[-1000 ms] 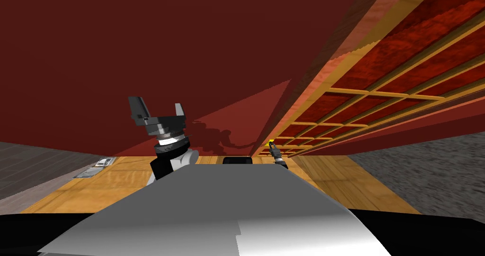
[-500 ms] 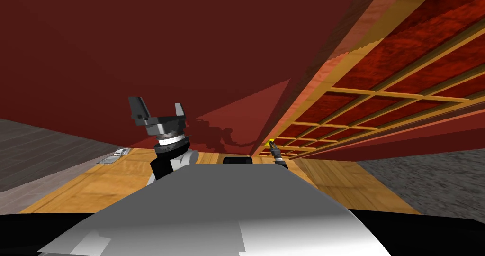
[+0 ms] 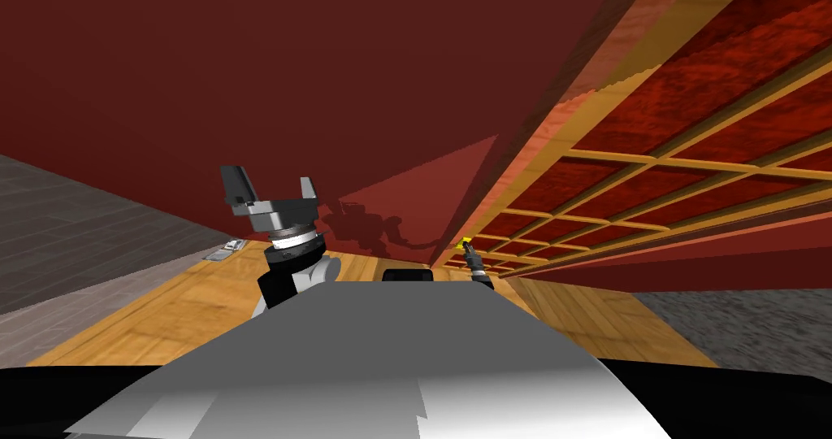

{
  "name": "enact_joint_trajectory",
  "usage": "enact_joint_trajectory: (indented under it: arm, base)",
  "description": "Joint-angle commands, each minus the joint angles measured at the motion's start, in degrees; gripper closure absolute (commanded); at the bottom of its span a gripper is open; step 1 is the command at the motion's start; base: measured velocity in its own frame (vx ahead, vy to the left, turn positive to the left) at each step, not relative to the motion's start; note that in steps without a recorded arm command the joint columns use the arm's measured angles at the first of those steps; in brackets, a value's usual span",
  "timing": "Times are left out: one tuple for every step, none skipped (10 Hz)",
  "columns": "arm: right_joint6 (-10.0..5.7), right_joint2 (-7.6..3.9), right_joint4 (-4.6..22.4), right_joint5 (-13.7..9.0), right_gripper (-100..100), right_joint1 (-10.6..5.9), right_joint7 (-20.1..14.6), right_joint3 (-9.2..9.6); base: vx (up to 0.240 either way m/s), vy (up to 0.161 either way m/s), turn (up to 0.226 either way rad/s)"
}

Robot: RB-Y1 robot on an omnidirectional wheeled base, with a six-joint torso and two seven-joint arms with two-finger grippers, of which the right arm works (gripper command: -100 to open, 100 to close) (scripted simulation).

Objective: Pull the door open

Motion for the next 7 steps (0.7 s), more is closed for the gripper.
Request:
enact_joint_trajectory:
  arm:
    - [0.04,-0.02,0.3,-1.4,100,-0.25,-2.9,0.31]
    - [0.04,-0.02,0.3,-1.4,100,-0.25,-3.5,0.31]
    - [-0.74,0.0,0.4,-0.7,-100,0.6,-0.9,-0.24]
    - [-1.17,0.01,0.3,-0.3,-100,1.14,0.4,-0.56]
    - [-1.67,0.03,0.2,0.1,-100,1.76,1.8,-0.93]
    - [-2.22,0.05,0.2,0.6,-100,2.45,3.5,-1.33]
    - [-2.8,0.07,0.1,1.1,-100,3.19,5.0,-1.77]
  base:
    - [-0.079,-0.034,0.115]
    - [-0.052,-0.022,0.039]
    - [-0.028,0.013,-0.053]
    - [-0.015,0.044,-0.067]
    - [-0.012,0.049,-0.061]
    - [-0.011,0.049,-0.05]
    - [-0.016,0.047,-0.07]
